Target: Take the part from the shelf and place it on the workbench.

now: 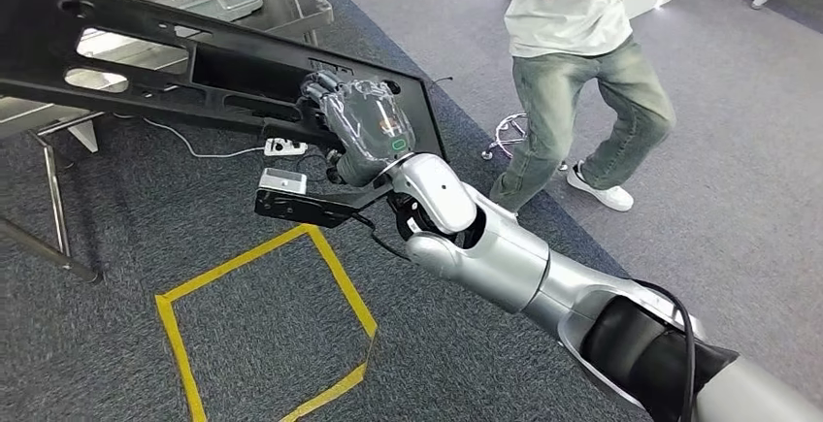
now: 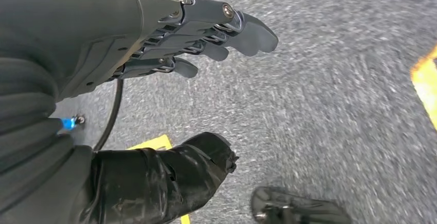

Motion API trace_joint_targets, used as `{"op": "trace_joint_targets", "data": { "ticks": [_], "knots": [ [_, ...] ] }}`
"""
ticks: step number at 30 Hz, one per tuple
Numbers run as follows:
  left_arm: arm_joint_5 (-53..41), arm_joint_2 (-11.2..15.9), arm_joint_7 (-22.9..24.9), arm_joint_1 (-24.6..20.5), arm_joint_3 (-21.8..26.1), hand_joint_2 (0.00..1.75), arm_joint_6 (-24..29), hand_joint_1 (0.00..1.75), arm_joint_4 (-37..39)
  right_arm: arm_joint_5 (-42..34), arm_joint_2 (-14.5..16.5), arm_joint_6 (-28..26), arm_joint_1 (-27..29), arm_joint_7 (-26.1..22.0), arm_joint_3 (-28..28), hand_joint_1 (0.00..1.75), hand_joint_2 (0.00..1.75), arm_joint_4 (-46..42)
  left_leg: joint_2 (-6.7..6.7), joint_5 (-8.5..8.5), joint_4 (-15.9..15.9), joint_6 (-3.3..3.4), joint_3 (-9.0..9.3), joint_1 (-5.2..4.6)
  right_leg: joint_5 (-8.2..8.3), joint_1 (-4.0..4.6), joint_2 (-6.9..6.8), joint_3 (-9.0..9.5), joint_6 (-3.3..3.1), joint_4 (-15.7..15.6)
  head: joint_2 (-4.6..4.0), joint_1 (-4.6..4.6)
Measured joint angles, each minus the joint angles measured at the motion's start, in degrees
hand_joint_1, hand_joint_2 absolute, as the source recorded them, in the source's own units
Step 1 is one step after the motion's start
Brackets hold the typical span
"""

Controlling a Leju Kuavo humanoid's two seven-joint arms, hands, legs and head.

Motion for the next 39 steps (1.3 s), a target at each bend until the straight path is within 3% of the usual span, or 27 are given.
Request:
{"op": "trace_joint_targets", "data": {
  "ticks": [2, 3, 5, 7, 8, 10, 12, 13, 14, 15, 17, 19, 20, 21, 23, 25, 27, 28, 29, 31, 33, 34, 36, 37, 39],
  "knots": [
    [0.1, 0.0, -0.6, -0.1, 0.3, 1.75, 0.5, 0.00, 0.0, 0.0, -0.1, 0.0, 0.0, 0.1, 0.0, 1.75, 1.75, -0.4, 1.48, 1.67, -5.4, 0.44, 2.77, -0.37, -0.62, 0.28, -0.90, 0.07, 0.67, 0.5, 0.00, 0.05],
    [0.1, 0.0, -1.4, -0.1, 0.5, 1.75, 1.1, 0.00, 0.0, 0.1, -0.2, 0.0, -0.1, 0.2, 0.0, 1.75, 1.75, -0.6, 1.65, 1.53, -6.1, 0.82, 3.15, -0.56, -0.86, 0.45, -1.30, 0.18, 1.02, 0.6, 0.00, 0.13],
    [0.3, -0.1, -3.7, 0.0, 0.9, 1.75, 3.0, 0.00, 0.0, 0.2, -0.3, 0.0, 0.0, 0.6, 0.0, 1.75, 1.75, -0.9, 0.52, 1.37, -6.0, 1.66, 3.19, -0.62, -1.26, 0.54, -2.02, 0.61, 1.67, 0.6, 0.00, 0.31],
    [0.8, -0.4, -5.9, 0.1, 1.2, 1.75, 4.3, 0.00, 0.0, 0.4, -0.6, 0.0, 0.1, 1.1, -0.2, 1.75, 1.75, -1.5, -0.50, 1.34, -6.1, 2.26, 3.45, -0.45, -2.45, 0.28, -0.97, 0.41, 2.32, 1.9, 0.00, 0.31],
    [1.0, -0.5, -6.5, 0.1, 1.4, 1.75, 4.2, 0.00, 0.0, 0.4, -0.7, 0.0, 0.1, 1.2, -0.3, 1.75, 1.75, -1.8, -0.95, 1.36, -6.2, 2.57, 3.59, -0.38, -3.72, 0.14, 0.17, -0.50, 2.53, 4.0, 0.00, 0.35],
    [1.3, -0.6, -7.0, 0.0, 1.9, 1.75, 3.1, 0.00, 0.0, 0.5, -1.2, 0.2, 0.2, 1.4, -0.5, 1.75, 1.75, -2.3, -1.87, 1.30, -6.2, 3.02, 3.70, -0.45, -7.03, 0.16, 2.23, -4.09, 2.56, 11.1, 0.00, 0.39],
    [1.3, -0.6, -6.9, 0.0, 2.3, 1.75, 2.3, 0.00, 0.0, 0.6, -1.6, 0.5, 0.5, 1.6, -0.6, 1.75, 1.75, -2.6, -3.07, 1.22, -6.2, 3.23, 3.79, -0.62, -8.34, 0.32, 2.79, -7.34, 2.38, 16.7, 0.00, 0.42],
    [1.2, -0.7, -6.7, 0.1, 2.4, 1.75, 2.0, 0.00, 0.0, 0.6, -1.8, 0.6, 0.8, 1.7, -0.6, 1.75, 1.75, -2.6, -3.74, 1.18, -6.2, 3.26, 3.86, -0.67, -7.45, 0.38, 2.91, -7.71, 2.20, 16.7, 0.00, 0.43],
    [1.1, -0.7, -6.4, 0.1, 2.4, 1.75, 1.8, 0.00, 0.0, 0.6, -2.0, 0.7, 0.9, 1.9, -0.6, 1.75, 1.75, -2.7, -4.47, 1.13, -6.1, 3.25, 3.96, -0.70, -5.56, 0.44, 3.13, -7.02, 1.93, 14.6, 0.00, 0.43],
    [0.9, -0.7, -6.0, 0.1, 2.5, 1.75, 1.6, 0.00, 0.0, 0.7, -2.2, 0.7, 1.0, 2.1, -0.6, 1.75, 1.75, -2.9, -5.16, 1.07, -6.1, 3.20, 4.03, -0.70, -3.19, 0.49, 3.88, -5.54, 1.59, 10.8, 0.00, 0.44],
    [0.6, -0.8, -5.2, 0.1, 2.5, 1.75, 1.2, 0.00, 0.0, 1.0, -2.6, 0.9, 1.1, 2.4, -0.8, 1.75, 1.75, -3.5, -6.41, 0.99, -5.9, 2.91, 3.86, -0.71, -0.30, 0.39, 6.51, -2.61, 0.95, 3.8, 0.00, 0.38],
    [0.1, -0.8, -4.8, 0.1, 2.5, 1.75, 1.0, 0.00, 0.0, 1.3, -3.0, 1.1, 1.2, 2.7, -1.0, 1.75, 1.75, -4.1, -7.48, 1.13, -6.0, 2.34, 3.52, -0.41, -0.13, 0.53, 7.78, -1.47, 0.65, 1.4, 0.00, 0.36],
    [-0.3, -0.7, -4.7, 0.1, 2.5, 1.75, 0.9, 0.00, 0.0, 1.4, -3.2, 1.2, 1.2, 3.0, -1.1, 1.75, 1.75, -4.4, -8.11, 1.26, -6.2, 1.96, 3.46, -0.30, -0.10, 0.55, 7.20, -1.22, 0.50, 1.1, 0.00, 0.40],
    [-0.6, -0.7, -4.7, 0.2, 2.5, 1.75, 0.8, 0.00, 0.0, 1.4, -3.5, 1.4, 1.4, 3.3, -1.3, 1.75, 1.75, -4.7, -8.06, 1.29, -6.3, 1.60, 3.39, -0.24, -0.01, 0.51, 6.54, -0.96, 0.25, 0.7, 0.00, 0.40],
    [-1.2, -0.5, -4.8, 0.3, 2.5, 1.75, 0.6, 0.00, 0.0, 1.5, -3.9, 1.6, 1.6, 3.8, -1.6, 1.75, 1.75, -5.3, -5.72, 0.10, -4.7, 0.92, 2.67, -0.54, 0.18, 0.21, 5.12, -0.36, -0.31, 0.1, 0.00, 0.15],
    [-1.6, -0.4, -5.0, 0.1, 2.5, 1.75, 0.3, 0.00, 0.0, 1.5, -4.4, 2.0, 1.9, 4.2, -1.8, 1.75, 1.75, -6.0, -2.63, -2.98, 1.2, 0.46, -0.03, -0.63, 0.12, 0.31, 3.79, -0.06, -0.68, -0.1, 0.00, -0.09],
    [-1.8, -0.3, -5.2, 0.1, 2.5, 1.75, 0.1, 0.00, 0.0, 1.6, -4.9, 2.5, 2.3, 4.5, -1.9, 1.75, 1.75, -6.6, -1.75, -5.28, 7.9, 0.22, -3.34, -0.52, -0.08, 0.40, 2.42, 0.05, -0.85, -0.1, 0.00, -0.10],
    [-2.0, -0.3, -5.4, 0.1, 2.5, 1.75, 0.1, 0.00, 0.0, 1.6, -5.1, 2.7, 2.5, 4.7, -1.9, 1.75, 1.75, -6.8, -1.58, -5.10, 9.0, 0.14, -3.95, -0.49, -0.19, 0.42, 1.74, 0.13, -0.84, -0.1, 0.00, -0.11],
    [-2.1, -0.3, -5.5, 0.1, 2.5, 1.75, 0.1, 0.00, 0.0, 1.6, -5.3, 3.0, 2.8, 4.8, -1.9, 1.75, 1.75, -6.9, -1.40, -3.91, 7.9, 0.12, -3.46, -0.46, -0.33, 0.42, 1.11, 0.23, -0.78, 0.0, 0.00, -0.11],
    [-2.3, -0.1, -5.7, 0.1, 2.5, 1.75, 0.1, 0.00, 0.0, 1.7, -5.8, 3.2, 3.0, 5.2, -2.0, 1.75, 1.75, -7.4, -0.07, -0.39, 0.7, 0.32, 0.10, -0.55, -0.70, 0.48, -0.03, 0.42, -0.51, 0.2, 0.00, -0.11],
    [-2.7, 0.1, -5.8, -0.1, 2.5, 1.75, 0.4, 0.00, 0.0, 1.8, -6.4, 3.2, 3.0, 5.4, -2.3, 1.75, 1.75, -8.0, 1.38, 1.26, -5.2, 0.98, 3.13, -1.03, -1.16, 0.79, -1.02, 0.49, 0.00, 0.5, 0.00, -0.03],
    [-2.8, 0.1, -5.8, -0.1, 2.5, 1.75, 0.5, 0.00, 0.0, 1.8, -6.6, 3.2, 3.0, 5.5, -2.6, 1.75, 1.75, -8.3, 1.60, 1.19, -6.2, 1.34, 3.61, -1.26, -1.33, 0.96, -1.48, 0.55, 0.27, 0.6, 0.00, 0.00],
    [-3.1, 0.2, -5.7, 0.0, 2.5, 1.75, 0.6, 0.00, 0.0, 1.8, -6.8, 3.3, 3.0, 5.7, -2.9, 1.75, 1.75, -8.7, 0.60, 1.17, -6.4, 2.00, 3.77, -1.29, -1.65, 1.14, -2.43, 0.82, 0.76, 0.5, 0.00, 0.11],
    [-3.2, 0.2, -5.7, 0.1, 2.5, 1.75, 0.6, 0.00, 0.0, 1.8, -6.9, 3.4, 3.1, 5.7, -3.0, 1.75, 1.75, -8.8, 0.12, 1.23, -6.6, 2.28, 3.98, -1.16, -2.06, 1.04, -2.21, 0.93, 1.05, 0.8, 0.00, 0.11],
    [-3.3, 0.2, -5.7, 0.2, 2.5, 1.75, 0.8, 0.00, 0.0, 1.4, -7.3, 3.4, 3.1, 5.8, -3.0, 1.75, 1.75, -9.0, -0.57, 1.34, -7.0, 2.89, 4.50, -0.85, -4.29, 0.79, -0.23, -0.31, 1.56, 4.2, 0.00, 0.24]
  ]
}}
